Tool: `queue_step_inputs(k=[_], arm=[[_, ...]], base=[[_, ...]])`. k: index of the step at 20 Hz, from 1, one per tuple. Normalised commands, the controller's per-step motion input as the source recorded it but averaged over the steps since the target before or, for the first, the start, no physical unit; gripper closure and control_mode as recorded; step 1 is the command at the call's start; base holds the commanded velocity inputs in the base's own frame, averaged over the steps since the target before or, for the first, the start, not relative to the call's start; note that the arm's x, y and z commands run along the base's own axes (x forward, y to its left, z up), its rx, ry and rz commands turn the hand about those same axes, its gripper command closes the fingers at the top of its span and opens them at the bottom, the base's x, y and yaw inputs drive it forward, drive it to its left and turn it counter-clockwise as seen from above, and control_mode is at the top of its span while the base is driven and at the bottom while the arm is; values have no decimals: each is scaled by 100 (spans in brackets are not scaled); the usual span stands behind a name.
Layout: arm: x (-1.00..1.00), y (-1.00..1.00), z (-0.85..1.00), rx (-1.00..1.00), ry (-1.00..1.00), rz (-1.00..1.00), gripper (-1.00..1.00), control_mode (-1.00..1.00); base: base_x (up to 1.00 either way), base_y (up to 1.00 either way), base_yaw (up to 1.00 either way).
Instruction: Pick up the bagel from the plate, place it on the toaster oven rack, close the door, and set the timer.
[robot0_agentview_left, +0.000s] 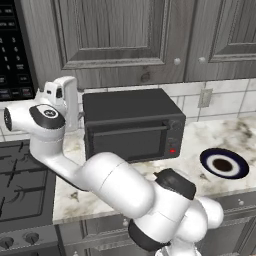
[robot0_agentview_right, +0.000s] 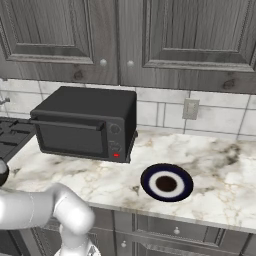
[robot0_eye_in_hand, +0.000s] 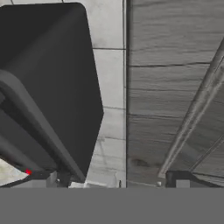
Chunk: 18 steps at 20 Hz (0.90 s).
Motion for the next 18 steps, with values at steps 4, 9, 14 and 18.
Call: queue_step_inputs(k=[4, 9, 14, 18], arm=[[-96, -53, 25, 1, -5, 0, -100, -100], [-59, -99, -19, 15, 6, -17, -100, -100], [-6, -100, -45, 22, 17, -27, -100, -100], [0, -100, -41, 23, 5, -27, -100, -100]], base=[[0, 0, 0], [0, 0, 0], [0, 0, 0], [0, 0, 0]])
